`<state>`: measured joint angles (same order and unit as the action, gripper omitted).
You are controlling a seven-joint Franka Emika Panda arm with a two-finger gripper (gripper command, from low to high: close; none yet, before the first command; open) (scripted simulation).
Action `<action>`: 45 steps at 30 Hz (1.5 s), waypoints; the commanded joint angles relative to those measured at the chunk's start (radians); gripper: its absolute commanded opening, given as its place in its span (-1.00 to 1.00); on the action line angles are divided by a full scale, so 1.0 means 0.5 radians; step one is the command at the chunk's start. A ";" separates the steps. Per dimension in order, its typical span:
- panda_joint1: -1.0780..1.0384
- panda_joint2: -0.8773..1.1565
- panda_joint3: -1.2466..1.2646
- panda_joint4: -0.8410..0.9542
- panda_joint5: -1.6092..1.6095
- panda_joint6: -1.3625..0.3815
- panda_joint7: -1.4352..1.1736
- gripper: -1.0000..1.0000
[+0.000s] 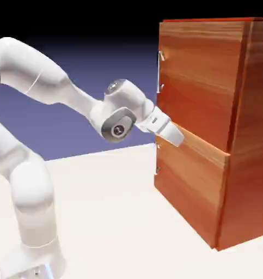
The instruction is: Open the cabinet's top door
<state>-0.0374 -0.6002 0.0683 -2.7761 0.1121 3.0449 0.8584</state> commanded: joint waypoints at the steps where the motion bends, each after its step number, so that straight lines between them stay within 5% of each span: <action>1: -0.037 -0.022 0.051 0.025 0.083 0.006 0.087 0.00; 45: -1.647 -1.008 2.280 1.130 3.742 0.265 3.915 0.00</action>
<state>-0.8611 -1.1041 1.2082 -2.2112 1.9830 3.1773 2.8157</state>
